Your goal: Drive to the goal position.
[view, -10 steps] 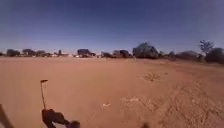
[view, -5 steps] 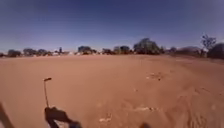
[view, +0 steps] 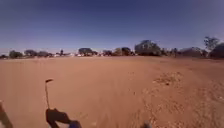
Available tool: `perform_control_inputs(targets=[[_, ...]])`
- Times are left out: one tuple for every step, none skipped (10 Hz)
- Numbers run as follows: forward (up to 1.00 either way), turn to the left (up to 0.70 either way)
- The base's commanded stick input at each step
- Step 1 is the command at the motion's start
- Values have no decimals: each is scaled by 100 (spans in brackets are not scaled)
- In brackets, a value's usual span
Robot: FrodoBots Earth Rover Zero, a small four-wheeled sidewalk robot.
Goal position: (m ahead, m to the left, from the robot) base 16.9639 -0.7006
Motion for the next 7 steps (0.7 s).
perform_control_inputs(targets=[[70,0],[70,0],[70,0],[70,0],[70,0],[70,0],[70,0]])
